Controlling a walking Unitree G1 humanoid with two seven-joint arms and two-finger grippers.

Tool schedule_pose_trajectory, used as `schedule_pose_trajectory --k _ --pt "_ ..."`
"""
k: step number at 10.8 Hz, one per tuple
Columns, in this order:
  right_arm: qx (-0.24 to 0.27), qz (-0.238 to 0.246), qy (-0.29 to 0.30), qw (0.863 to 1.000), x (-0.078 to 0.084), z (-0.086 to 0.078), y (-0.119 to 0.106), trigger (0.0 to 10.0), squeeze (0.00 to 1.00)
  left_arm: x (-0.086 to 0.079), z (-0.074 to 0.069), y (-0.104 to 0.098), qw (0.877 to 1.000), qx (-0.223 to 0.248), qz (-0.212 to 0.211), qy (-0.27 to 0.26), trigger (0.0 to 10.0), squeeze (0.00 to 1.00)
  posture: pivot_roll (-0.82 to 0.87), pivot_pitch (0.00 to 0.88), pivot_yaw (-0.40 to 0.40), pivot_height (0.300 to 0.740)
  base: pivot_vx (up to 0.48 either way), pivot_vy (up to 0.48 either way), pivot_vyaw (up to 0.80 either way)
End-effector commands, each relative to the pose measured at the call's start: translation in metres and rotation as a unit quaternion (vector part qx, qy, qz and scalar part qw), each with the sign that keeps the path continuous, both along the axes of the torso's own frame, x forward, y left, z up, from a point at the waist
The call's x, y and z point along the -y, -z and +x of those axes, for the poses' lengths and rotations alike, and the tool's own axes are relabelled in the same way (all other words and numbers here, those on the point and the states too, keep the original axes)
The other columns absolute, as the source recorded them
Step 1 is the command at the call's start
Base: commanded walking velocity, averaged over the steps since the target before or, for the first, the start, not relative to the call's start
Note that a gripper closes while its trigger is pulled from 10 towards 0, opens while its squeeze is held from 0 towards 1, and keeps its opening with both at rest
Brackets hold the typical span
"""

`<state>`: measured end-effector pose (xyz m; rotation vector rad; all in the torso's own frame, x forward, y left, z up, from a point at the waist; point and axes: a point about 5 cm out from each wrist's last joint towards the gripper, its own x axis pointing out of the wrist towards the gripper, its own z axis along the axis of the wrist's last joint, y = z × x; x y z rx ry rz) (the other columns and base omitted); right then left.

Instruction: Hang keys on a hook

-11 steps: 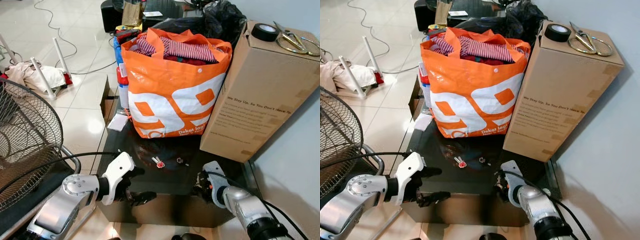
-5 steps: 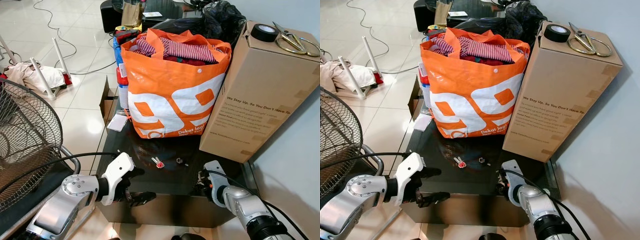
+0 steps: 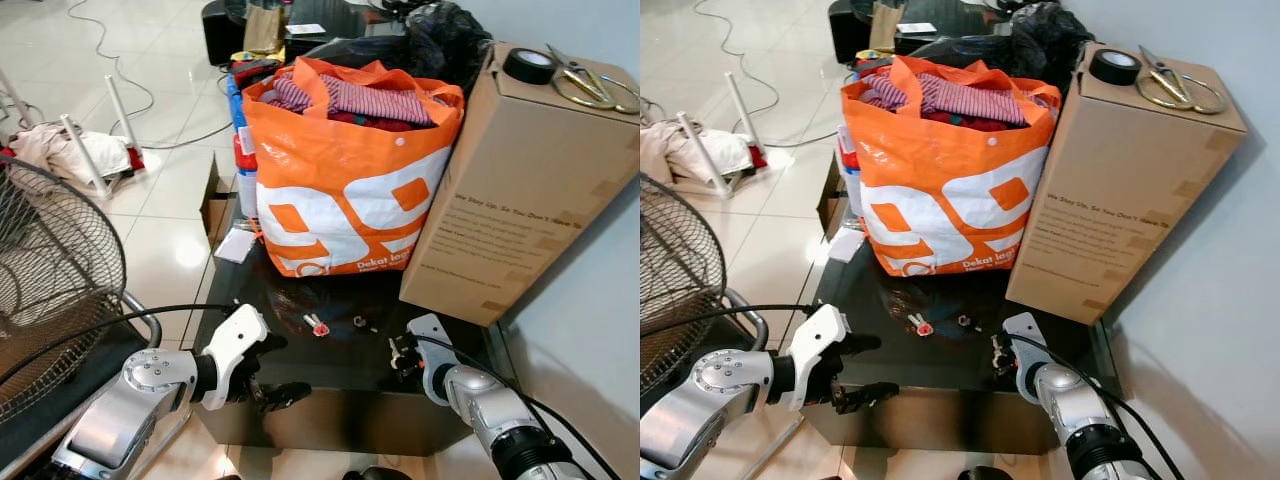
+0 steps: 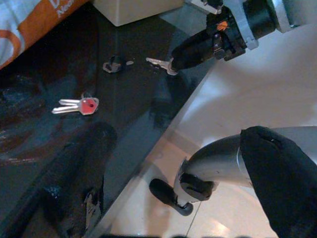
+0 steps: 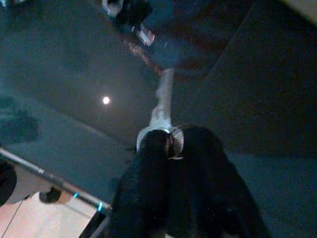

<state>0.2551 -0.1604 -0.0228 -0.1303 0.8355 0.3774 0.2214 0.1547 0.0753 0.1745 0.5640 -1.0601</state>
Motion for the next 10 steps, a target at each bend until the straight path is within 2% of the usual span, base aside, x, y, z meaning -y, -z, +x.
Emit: schedule_pose_trajectory --k 1,3,8,10 --pt "-0.020 -0.009 0.016 1.000 0.008 -0.007 0.007 0.0 0.00 -0.001 0.000 -0.003 1.000 0.011 0.005 -0.001 10.0 1.00 -0.11 0.047 -0.054 0.740 0.000 0.000 0.00" --pt "0.016 0.015 0.025 0.999 0.009 0.000 -0.004 0.0 0.00 -0.002 0.000 -0.002 1.000 0.015 0.006 -0.008 10.0 1.00 -0.10 0.041 -0.055 0.740 0.000 0.000 0.00" --pt "0.059 0.054 0.045 0.996 0.015 0.002 -0.023 0.0 0.00 -0.007 0.005 -0.006 0.999 0.035 0.002 -0.032 10.0 1.00 -0.10 0.008 -0.039 0.740 0.000 0.000 0.00" --pt "0.088 0.097 0.058 0.990 0.012 0.004 -0.029 0.0 0.00 -0.009 0.011 -0.011 0.996 0.061 -0.010 -0.058 10.0 1.00 -0.09 0.000 -0.027 0.740 0.000 0.000 0.00"
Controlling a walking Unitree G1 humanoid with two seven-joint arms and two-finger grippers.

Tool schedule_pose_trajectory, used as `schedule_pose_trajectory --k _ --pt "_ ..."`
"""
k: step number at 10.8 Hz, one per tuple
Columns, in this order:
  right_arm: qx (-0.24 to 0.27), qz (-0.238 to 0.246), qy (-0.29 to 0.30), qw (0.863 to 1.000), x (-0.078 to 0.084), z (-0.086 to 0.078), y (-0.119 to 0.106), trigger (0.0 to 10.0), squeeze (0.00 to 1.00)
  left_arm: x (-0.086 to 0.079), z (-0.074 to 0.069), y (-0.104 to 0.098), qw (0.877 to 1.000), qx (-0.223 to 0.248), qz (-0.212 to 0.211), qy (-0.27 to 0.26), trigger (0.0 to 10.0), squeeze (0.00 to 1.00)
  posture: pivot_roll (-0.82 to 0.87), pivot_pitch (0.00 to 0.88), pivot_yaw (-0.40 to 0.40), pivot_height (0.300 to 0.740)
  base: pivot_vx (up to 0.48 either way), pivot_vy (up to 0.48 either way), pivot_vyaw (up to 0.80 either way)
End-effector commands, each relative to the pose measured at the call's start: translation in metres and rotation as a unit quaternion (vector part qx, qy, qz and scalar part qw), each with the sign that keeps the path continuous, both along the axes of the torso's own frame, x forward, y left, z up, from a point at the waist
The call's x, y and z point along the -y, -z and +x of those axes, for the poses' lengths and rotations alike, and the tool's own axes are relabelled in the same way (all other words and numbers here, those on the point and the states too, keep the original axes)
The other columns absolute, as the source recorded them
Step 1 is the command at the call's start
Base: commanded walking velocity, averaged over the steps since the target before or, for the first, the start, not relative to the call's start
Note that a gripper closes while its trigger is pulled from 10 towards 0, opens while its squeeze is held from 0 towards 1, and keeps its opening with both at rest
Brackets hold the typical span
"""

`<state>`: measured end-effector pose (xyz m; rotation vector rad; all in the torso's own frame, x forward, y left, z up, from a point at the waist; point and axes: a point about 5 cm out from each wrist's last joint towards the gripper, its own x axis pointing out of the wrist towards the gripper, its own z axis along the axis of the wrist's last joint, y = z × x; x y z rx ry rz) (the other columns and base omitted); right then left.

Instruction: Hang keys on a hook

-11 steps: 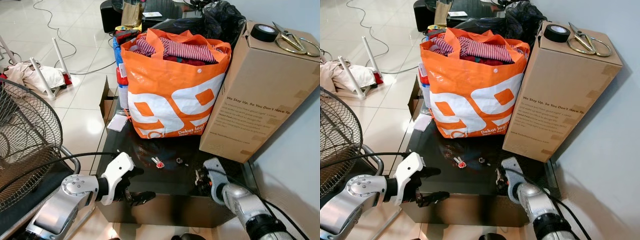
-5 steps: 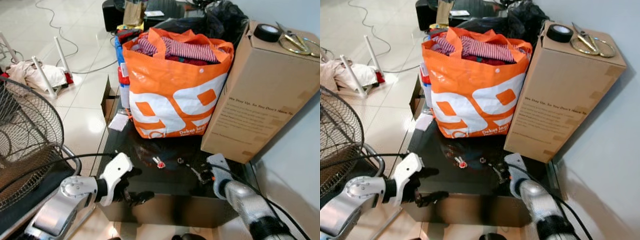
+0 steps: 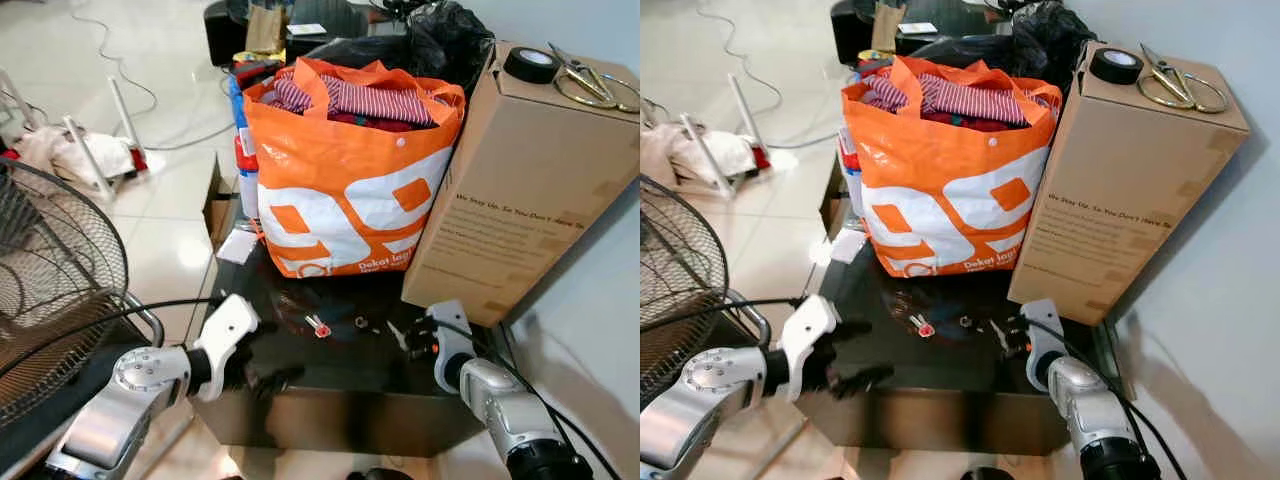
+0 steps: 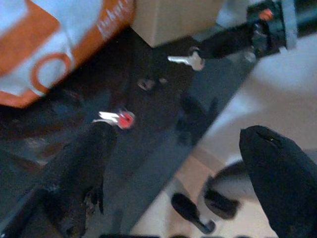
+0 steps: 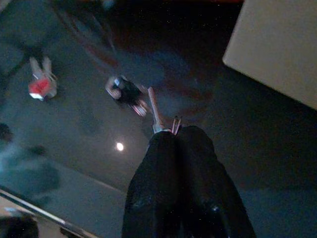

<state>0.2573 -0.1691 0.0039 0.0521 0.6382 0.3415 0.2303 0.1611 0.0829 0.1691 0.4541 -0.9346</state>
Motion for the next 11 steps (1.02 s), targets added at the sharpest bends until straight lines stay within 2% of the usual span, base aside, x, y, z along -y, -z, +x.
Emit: schedule_pose_trajectory --k 1,3,4,5,7,8,9,11 --pt "0.049 0.022 0.005 0.999 0.003 0.003 -0.013 0.0 0.00 -0.004 0.013 -0.010 0.998 0.046 -0.009 -0.047 10.0 1.00 -0.09 0.000 -0.018 0.740 0.000 0.000 0.00" --pt "0.102 0.025 0.022 0.994 0.006 0.002 -0.026 0.0 0.00 -0.009 0.025 -0.019 0.986 0.101 -0.031 -0.127 10.0 1.00 -0.08 0.000 -0.010 0.740 0.000 0.000 0.00" --pt "0.136 0.033 0.044 0.989 0.006 0.002 -0.031 0.0 0.00 -0.010 0.027 -0.020 0.980 0.122 -0.031 -0.155 10.0 1.00 -0.06 0.000 -0.010 0.740 0.000 0.000 0.00" --pt "0.142 0.031 0.052 0.988 0.006 0.002 -0.030 0.0 0.00 -0.008 0.026 -0.019 0.980 0.122 -0.028 -0.155 10.0 1.00 -0.05 0.000 -0.012 0.740 0.000 0.000 0.00" --pt "0.158 0.021 0.053 0.986 0.004 0.004 -0.033 0.0 0.00 -0.008 0.020 -0.009 0.987 0.108 0.007 -0.120 10.0 1.00 -0.05 0.000 -0.013 0.740 0.000 0.000 0.00" --pt "0.201 0.059 0.079 0.975 0.008 0.006 -0.049 0.0 0.00 -0.011 0.023 -0.014 0.980 0.132 0.001 -0.150 10.0 1.00 -0.04 0.000 -0.012 0.740 0.000 0.000 0.00" --pt "0.246 0.102 0.104 0.958 0.010 0.005 -0.068 0.0 0.00 -0.015 0.028 -0.023 0.967 0.162 -0.011 -0.194 10.0 0.89 -0.04 0.000 -0.007 0.740 0.000 0.000 0.00" --pt "0.273 0.183 0.127 0.936 0.007 0.000 -0.084 0.0 0.00 -0.010 0.032 -0.034 0.955 0.195 -0.030 -0.222 10.0 0.75 -0.04 0.000 -0.005 0.740 0.000 0.000 0.00"
